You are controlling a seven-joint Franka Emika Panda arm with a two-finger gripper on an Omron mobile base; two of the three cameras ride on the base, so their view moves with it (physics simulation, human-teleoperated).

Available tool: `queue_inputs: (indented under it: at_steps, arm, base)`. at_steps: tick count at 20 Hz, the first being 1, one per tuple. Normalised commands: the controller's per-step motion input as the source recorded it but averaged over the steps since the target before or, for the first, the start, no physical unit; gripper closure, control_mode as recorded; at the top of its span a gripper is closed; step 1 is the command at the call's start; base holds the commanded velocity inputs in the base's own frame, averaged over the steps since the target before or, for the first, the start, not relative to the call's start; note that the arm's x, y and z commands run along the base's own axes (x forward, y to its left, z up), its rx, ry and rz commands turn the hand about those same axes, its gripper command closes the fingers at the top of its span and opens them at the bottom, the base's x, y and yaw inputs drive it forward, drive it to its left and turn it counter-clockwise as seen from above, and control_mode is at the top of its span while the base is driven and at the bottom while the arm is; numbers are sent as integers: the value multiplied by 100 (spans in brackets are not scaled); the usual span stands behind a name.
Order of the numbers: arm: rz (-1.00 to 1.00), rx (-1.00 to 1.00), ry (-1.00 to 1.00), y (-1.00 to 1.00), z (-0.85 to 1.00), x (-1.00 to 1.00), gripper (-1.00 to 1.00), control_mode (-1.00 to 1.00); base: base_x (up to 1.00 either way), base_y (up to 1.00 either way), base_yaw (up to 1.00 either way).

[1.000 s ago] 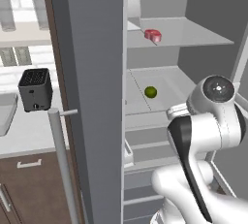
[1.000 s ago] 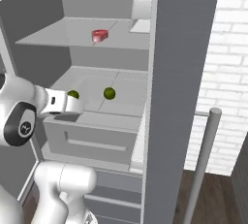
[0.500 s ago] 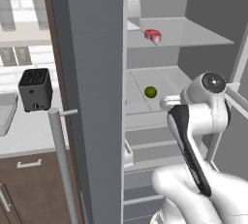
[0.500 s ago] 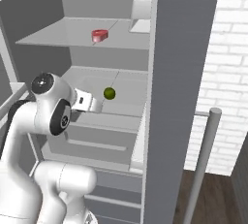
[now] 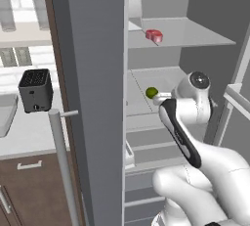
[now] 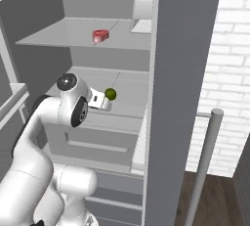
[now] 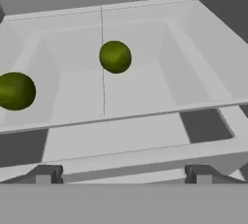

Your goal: Place one lime and one steak in each tupperware on the nearby counter, to pack two identical lunches.

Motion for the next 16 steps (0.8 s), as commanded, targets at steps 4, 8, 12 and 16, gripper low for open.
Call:
queue_inputs:
  at_steps: [4,8,12,16]
  arm:
    - [0,0,1,0,-16,70,-100,-100]
    - [1,0,2,0,-17,72,-100,-100]
    - [0,0,5,0,-14,55,-100,-100]
    - [0,0,7,0,-17,62,-100,-100]
  base:
    - [0,0,0]
    - [0,0,0]
    - [0,0,0]
    - [0,0,0]
